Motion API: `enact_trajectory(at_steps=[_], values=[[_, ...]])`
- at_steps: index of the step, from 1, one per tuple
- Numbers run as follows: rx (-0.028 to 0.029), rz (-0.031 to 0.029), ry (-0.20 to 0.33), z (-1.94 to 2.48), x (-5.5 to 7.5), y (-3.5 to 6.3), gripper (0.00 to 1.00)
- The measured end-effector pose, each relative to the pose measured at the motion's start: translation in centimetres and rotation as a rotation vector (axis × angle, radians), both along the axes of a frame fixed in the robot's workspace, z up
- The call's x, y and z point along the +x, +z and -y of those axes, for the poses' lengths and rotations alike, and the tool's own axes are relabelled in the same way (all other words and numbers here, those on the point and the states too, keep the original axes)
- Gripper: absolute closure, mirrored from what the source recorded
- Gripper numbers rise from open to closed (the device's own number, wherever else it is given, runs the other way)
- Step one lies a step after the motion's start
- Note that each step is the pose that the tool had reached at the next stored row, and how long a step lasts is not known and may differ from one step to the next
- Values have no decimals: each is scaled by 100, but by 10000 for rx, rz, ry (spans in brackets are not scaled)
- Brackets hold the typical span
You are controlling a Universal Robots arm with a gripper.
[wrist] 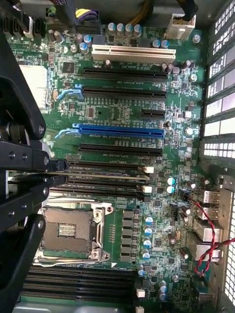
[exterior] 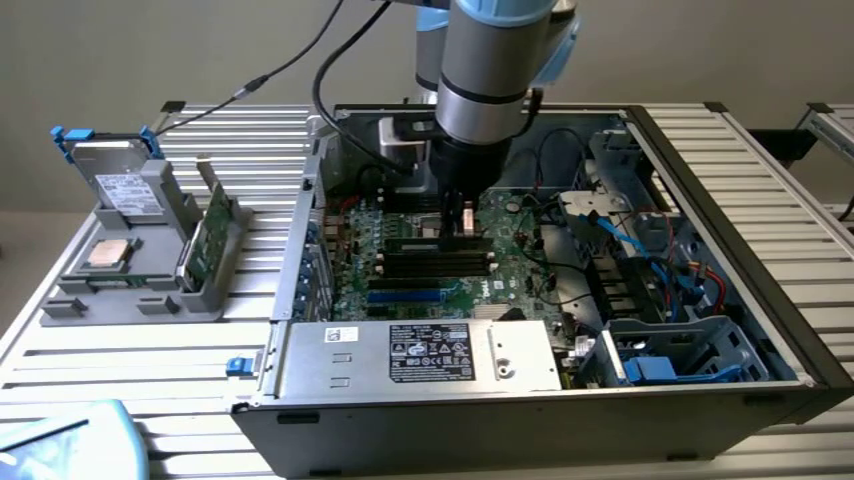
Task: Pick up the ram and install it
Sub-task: 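Insert the ram into the slot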
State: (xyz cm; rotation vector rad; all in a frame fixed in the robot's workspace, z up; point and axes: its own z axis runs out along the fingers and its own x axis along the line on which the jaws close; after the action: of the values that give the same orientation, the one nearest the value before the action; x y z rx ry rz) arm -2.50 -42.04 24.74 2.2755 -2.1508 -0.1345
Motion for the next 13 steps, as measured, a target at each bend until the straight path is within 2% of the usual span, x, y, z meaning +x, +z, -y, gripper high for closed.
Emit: enact_trajectory(at_steps=[5, 8, 11, 13], values=[[-79, 28, 1, -40, 0, -60, 86], [-169, 33, 0, -49, -1, -98, 86], [-290, 33, 1, -59, -1, -131, 86], [-319, 32, 2, -60, 0, -134, 86]])
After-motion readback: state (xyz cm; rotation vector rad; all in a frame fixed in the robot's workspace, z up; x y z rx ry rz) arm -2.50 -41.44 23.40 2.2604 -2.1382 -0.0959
